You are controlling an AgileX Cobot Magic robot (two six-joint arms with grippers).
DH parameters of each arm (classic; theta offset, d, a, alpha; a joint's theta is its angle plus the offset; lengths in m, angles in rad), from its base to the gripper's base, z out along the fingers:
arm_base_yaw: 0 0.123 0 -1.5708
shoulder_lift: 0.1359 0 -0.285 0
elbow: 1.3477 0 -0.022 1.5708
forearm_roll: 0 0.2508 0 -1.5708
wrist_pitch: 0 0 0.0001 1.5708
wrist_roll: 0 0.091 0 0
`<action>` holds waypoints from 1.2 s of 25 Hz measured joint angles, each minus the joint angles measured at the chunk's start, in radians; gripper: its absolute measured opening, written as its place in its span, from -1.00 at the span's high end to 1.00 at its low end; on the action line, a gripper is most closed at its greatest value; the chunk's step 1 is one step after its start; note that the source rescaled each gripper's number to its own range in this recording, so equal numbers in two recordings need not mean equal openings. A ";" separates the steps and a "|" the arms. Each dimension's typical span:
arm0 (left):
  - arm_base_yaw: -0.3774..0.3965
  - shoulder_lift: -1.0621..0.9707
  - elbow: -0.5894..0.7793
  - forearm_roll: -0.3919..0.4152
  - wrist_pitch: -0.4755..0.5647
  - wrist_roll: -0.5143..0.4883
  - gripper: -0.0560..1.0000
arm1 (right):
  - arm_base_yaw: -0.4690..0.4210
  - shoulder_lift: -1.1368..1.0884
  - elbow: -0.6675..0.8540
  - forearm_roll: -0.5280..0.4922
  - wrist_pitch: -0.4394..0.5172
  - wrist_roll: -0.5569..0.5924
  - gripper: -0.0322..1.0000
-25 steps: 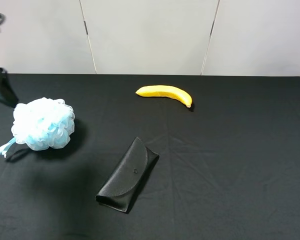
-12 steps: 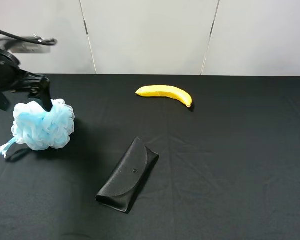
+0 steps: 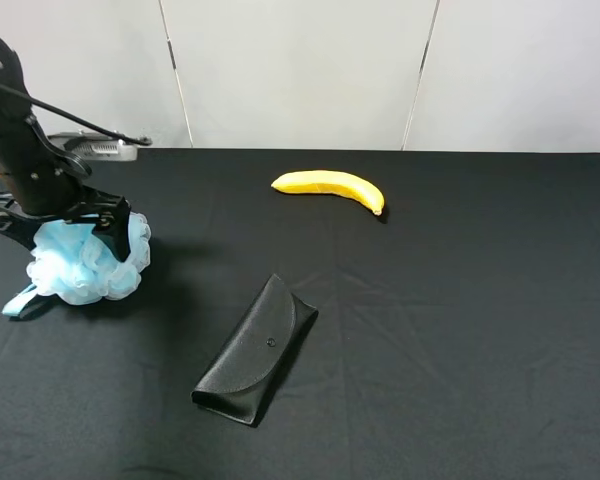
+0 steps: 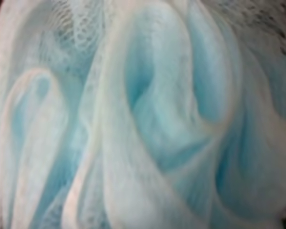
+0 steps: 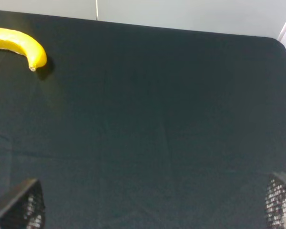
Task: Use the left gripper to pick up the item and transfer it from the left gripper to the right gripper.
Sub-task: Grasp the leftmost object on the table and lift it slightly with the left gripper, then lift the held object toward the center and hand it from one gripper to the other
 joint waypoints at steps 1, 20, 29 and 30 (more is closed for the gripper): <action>0.000 0.008 0.000 0.000 -0.005 0.000 -1.00 | 0.000 0.000 0.000 0.000 0.000 0.000 -1.00; 0.000 0.013 -0.018 -0.002 -0.027 0.000 0.47 | 0.000 0.000 0.000 0.000 0.000 0.000 -1.00; 0.000 0.005 -0.219 -0.005 0.225 0.000 0.64 | 0.000 0.000 0.000 0.000 0.000 0.000 -1.00; 0.000 -0.006 -0.235 -0.005 0.245 0.000 0.66 | 0.000 0.000 0.000 0.000 0.000 0.000 -1.00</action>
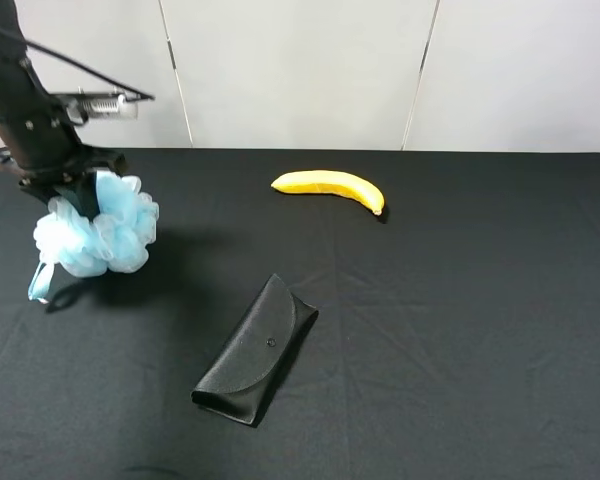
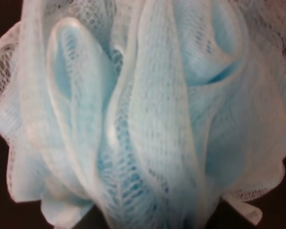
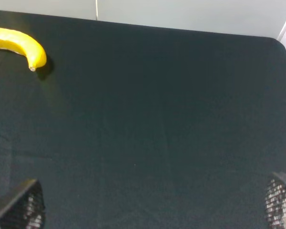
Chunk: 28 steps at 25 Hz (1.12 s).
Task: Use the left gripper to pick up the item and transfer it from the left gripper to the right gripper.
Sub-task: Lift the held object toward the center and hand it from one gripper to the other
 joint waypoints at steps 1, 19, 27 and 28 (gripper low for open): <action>0.000 -0.012 -0.012 0.000 0.016 0.000 0.67 | 0.000 0.000 0.000 0.000 0.000 0.000 -1.00; 0.000 -0.219 -0.055 -0.022 0.141 0.000 0.76 | 0.000 0.000 0.000 0.000 0.000 0.000 -1.00; 0.000 -0.234 -0.055 -0.261 0.146 0.068 0.79 | 0.000 0.000 0.000 0.000 0.000 0.000 -1.00; 0.000 -0.234 -0.055 -0.308 0.145 0.088 0.79 | 0.000 0.000 0.000 0.000 0.000 0.000 -1.00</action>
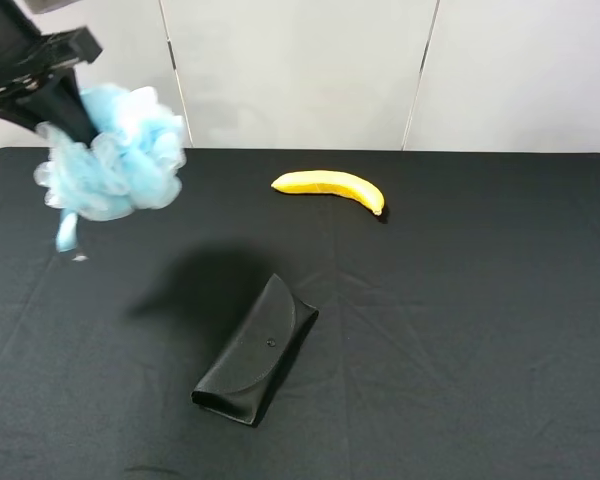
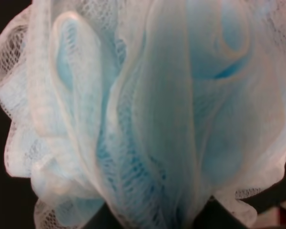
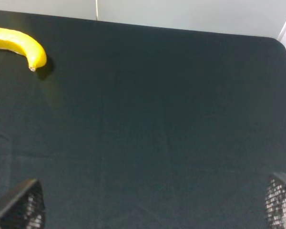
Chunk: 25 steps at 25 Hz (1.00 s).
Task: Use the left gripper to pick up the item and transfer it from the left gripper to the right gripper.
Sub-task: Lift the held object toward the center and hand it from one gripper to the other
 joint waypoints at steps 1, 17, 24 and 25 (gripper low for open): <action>0.000 0.000 0.000 -0.030 -0.001 0.014 0.80 | 0.000 0.000 0.000 0.000 0.000 0.000 -1.00; -0.151 0.001 0.086 -0.282 -0.121 0.141 0.81 | 0.000 0.000 0.000 0.000 0.000 0.000 -1.00; -0.242 0.001 0.087 -0.343 -0.191 0.202 0.81 | 0.000 0.000 0.000 0.000 0.000 0.000 -1.00; -0.251 0.001 0.087 -0.349 -0.201 0.206 0.81 | 0.000 0.000 0.000 0.000 0.000 0.000 -1.00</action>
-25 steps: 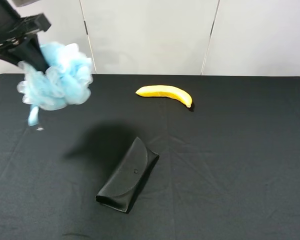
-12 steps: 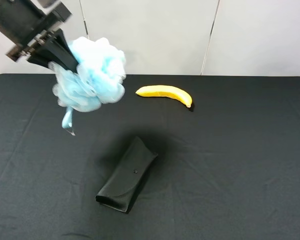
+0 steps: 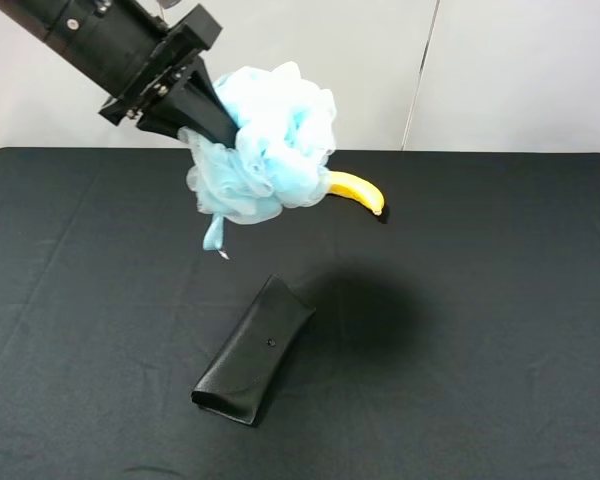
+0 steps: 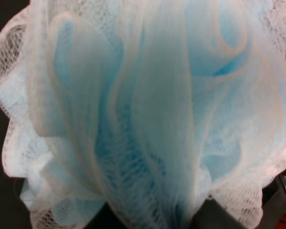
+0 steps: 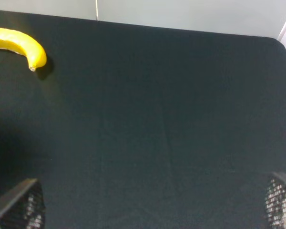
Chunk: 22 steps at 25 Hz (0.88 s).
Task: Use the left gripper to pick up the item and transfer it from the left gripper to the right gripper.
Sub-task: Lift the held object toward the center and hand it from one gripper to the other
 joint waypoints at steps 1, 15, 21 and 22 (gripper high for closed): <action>-0.009 0.000 0.000 -0.008 -0.008 0.003 0.81 | 0.000 0.000 0.000 0.000 0.000 0.000 -1.00; -0.025 0.063 0.005 -0.214 0.000 0.090 0.82 | 0.000 0.136 -0.091 0.312 0.000 -0.211 -1.00; -0.025 0.070 0.005 -0.217 0.008 0.103 0.82 | 0.092 0.329 -0.116 0.512 -0.110 -0.436 -1.00; -0.025 0.070 0.005 -0.217 0.010 0.105 0.83 | 0.124 0.355 -0.116 0.515 -0.136 -0.455 -1.00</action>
